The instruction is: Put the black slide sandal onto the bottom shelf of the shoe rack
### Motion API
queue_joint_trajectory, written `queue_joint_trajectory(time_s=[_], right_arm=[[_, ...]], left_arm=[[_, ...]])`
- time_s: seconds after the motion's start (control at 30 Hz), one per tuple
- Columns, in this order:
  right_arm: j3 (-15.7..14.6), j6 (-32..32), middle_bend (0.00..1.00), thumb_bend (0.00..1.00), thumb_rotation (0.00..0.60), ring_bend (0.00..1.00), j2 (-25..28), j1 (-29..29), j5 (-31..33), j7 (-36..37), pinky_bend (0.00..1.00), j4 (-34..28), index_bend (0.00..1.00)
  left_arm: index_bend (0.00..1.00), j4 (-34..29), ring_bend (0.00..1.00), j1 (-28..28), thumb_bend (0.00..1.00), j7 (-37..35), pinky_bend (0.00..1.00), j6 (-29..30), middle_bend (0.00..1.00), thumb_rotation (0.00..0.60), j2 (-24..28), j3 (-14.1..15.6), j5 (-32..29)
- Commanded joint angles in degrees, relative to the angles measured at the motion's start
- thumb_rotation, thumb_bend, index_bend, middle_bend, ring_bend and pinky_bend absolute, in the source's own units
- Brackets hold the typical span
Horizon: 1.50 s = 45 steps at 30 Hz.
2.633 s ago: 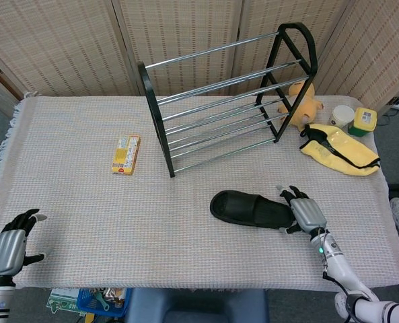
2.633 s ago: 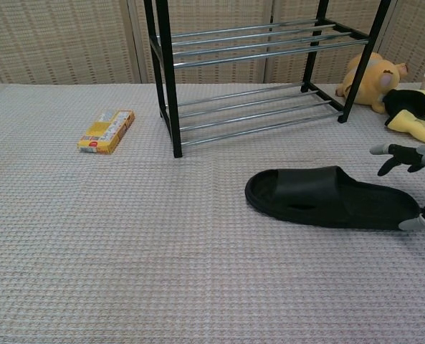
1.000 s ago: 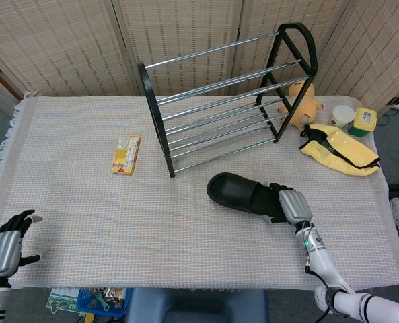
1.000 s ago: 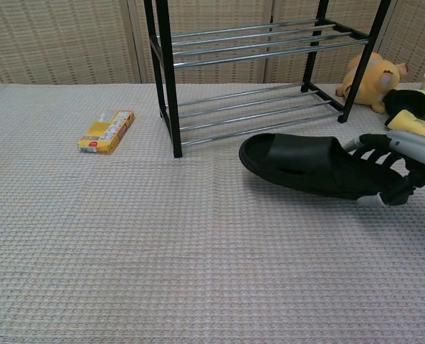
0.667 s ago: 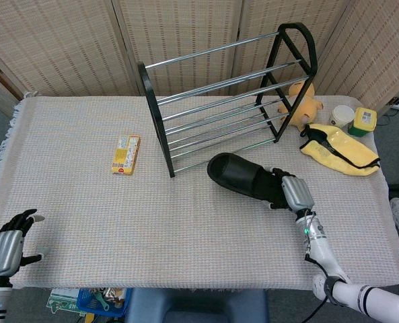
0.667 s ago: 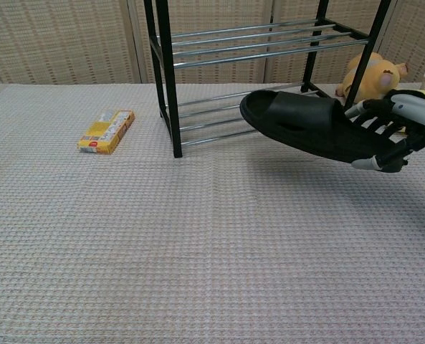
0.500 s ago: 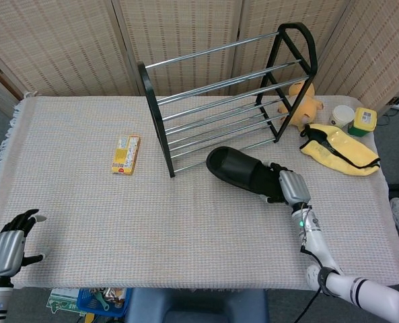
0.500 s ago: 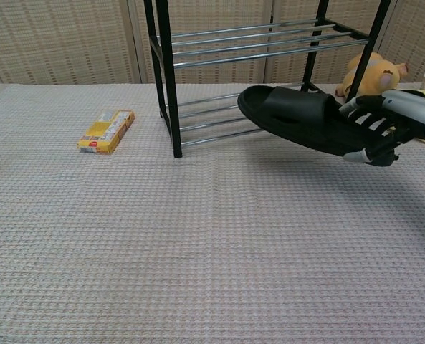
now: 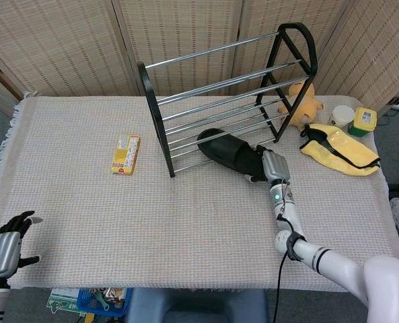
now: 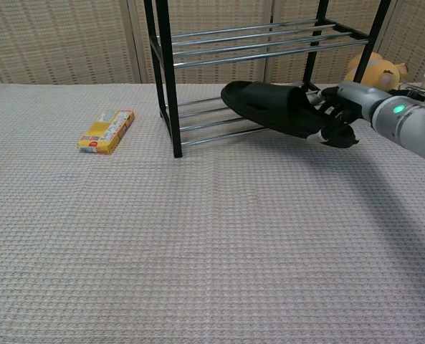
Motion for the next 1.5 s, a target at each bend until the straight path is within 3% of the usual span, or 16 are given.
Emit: queue_joint_trajectory(time_s=[0.03, 0.33, 0.7, 0.77, 1.03, 1.17, 1.5], right_arm=[[1.87, -2.09, 0.36, 0.41, 0.6, 0.23, -2.79, 3.75, 4.37, -2.85, 0.44, 3.78, 0.38], [3.81, -2.99, 0.34, 0.41, 0.6, 0.21, -7.79, 9.95, 10.64, -7.44, 0.44, 13.28, 0.37], [7.28, -7.02, 0.29, 0.41, 0.6, 0.14, -11.15, 13.65, 14.49, -6.59, 0.4, 21.05, 0.29], [7.72, -7.8, 0.27, 0.41, 0.6, 0.12, -11.39, 14.22, 14.44, -6.06, 0.38, 21.69, 0.23], [7.94, -9.92, 0.18, 0.41, 0.6, 0.04, -10.3, 14.19, 10.93, -1.86, 0.26, 20.37, 0.01], [7.39, -10.54, 0.13, 0.41, 0.6, 0.0, -8.88, 13.33, 9.85, -0.67, 0.19, 18.44, 0.0], [4.48, -9.72, 0.12, 0.41, 0.6, 0.0, -5.52, 9.84, 6.1, 2.06, 0.17, 13.14, 0.0]], left_arm=[[0.32, 0.43, 0.2, 0.24, 0.17, -0.36, 0.31, -0.06, 0.2, 0.6, 0.03, -0.11, -0.52], [0.32, 1.87, 0.2, 0.79, 0.17, -1.03, 0.31, -0.65, 0.2, 0.6, -0.17, -0.07, -1.83], [0.32, 2.54, 0.2, 0.77, 0.17, -1.09, 0.31, -1.52, 0.2, 0.6, -0.49, -0.23, -2.59], [0.32, 2.48, 0.2, 0.75, 0.17, -1.02, 0.31, -1.54, 0.2, 0.6, -0.5, -0.27, -2.58], [0.32, 2.39, 0.2, 0.77, 0.17, -0.75, 0.31, -2.0, 0.2, 0.6, -0.5, -0.3, -3.03], [0.32, 2.31, 0.2, 0.74, 0.17, -0.8, 0.31, -2.04, 0.2, 0.6, -0.54, -0.29, -2.9], [0.32, 2.54, 0.2, 0.58, 0.17, -0.92, 0.31, -2.25, 0.2, 0.6, -0.78, -0.22, -2.53]])
